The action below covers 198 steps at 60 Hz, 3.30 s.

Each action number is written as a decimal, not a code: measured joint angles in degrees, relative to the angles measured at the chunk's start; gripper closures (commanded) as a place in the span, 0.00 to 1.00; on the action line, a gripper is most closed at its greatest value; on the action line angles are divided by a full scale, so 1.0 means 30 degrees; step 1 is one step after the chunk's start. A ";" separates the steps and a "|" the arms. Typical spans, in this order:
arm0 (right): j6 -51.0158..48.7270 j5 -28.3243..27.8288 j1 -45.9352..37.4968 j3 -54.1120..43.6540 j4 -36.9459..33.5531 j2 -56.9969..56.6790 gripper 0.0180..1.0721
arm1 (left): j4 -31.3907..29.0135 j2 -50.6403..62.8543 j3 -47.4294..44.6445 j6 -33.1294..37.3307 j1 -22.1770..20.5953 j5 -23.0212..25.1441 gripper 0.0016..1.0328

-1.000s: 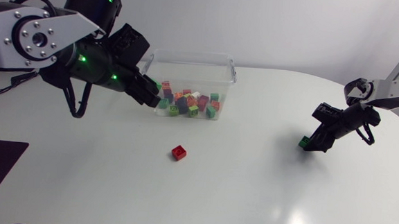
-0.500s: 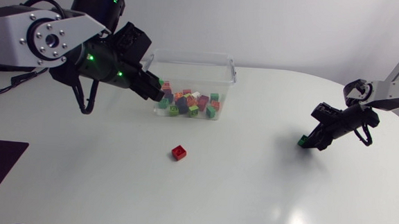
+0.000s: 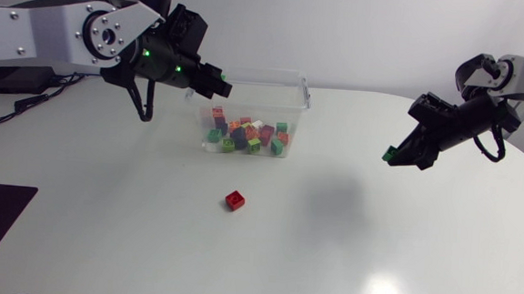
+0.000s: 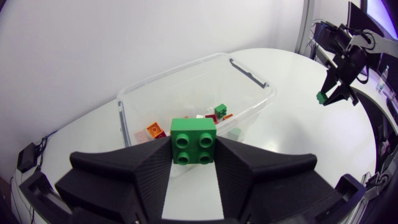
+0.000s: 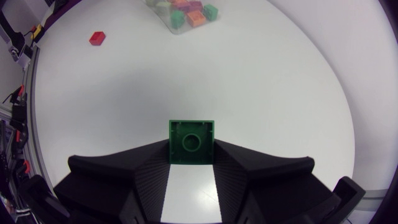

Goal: Place the duplo bricks in the container

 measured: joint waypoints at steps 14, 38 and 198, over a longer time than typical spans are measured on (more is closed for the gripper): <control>0.1734 -0.0670 0.2346 0.0160 -0.1464 -0.2164 0.75 | 0.1078 0.2084 0.2346 -0.0998 0.1027 0.0007 0.67; 0.4590 -0.1443 0.4925 0.2288 -0.2193 -0.3351 0.75 | 0.1843 0.5690 0.5661 -0.1945 0.1938 0.0000 0.20; 1.4957 0.2040 0.5836 0.5464 0.5187 -0.2288 0.04 | -0.8510 0.7686 0.1421 0.3242 -0.3191 -0.0095 0.21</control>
